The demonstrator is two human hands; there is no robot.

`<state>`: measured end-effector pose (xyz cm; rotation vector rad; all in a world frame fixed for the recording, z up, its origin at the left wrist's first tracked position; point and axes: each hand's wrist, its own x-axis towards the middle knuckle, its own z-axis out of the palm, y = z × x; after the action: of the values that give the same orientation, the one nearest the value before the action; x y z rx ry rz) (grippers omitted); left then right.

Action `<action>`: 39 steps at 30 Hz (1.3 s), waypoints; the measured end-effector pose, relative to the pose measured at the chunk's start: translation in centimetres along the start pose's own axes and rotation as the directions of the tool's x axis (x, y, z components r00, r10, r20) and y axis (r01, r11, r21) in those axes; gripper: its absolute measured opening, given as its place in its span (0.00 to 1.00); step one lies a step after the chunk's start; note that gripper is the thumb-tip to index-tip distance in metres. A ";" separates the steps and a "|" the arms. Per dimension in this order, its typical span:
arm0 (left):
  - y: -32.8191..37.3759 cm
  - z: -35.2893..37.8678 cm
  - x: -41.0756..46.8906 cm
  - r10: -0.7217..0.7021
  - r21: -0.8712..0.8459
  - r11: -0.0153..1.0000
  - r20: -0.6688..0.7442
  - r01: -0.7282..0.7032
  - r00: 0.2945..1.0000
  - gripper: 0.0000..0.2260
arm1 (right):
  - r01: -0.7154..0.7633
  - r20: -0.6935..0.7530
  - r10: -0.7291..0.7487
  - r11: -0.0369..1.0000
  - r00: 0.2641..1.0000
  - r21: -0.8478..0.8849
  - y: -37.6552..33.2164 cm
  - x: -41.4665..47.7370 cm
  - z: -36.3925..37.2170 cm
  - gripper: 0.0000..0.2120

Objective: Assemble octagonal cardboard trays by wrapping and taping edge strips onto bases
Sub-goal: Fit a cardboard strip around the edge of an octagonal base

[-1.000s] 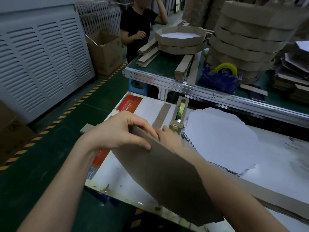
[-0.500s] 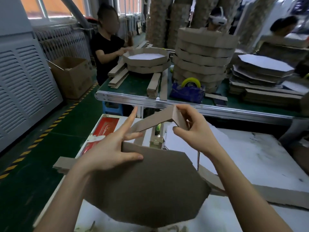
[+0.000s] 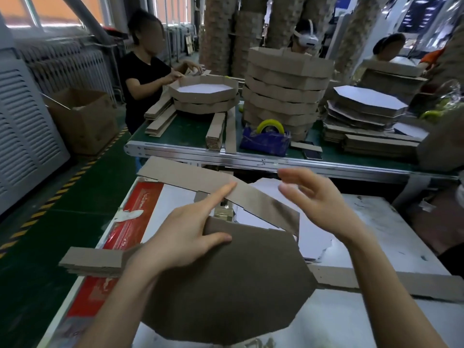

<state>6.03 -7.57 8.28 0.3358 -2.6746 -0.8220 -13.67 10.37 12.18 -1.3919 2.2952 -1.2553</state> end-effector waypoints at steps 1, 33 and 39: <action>0.5 0.1 0.2 0.021 -0.002 1.000 0.014 -0.021 1.000 0.43 | 0.046 -0.054 -0.044 0.998 0.998 0.035 -1.4 1.0 0.9 0.14; -1.9 0.8 -3.9 -0.278 -0.592 0.802 -0.263 0.072 0.924 0.25 | -0.119 0.348 0.110 0.993 0.931 0.004 -4.0 0.7 2.9 0.09; -2.0 0.6 -3.9 -0.265 -0.578 0.813 -0.255 0.073 0.930 0.24 | -0.123 0.346 0.113 0.992 0.931 0.005 -4.1 1.2 3.0 0.06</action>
<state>9.66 -7.63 5.72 0.5137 -1.9972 -1.4209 -10.05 6.86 13.59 -1.3205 2.0776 -0.9169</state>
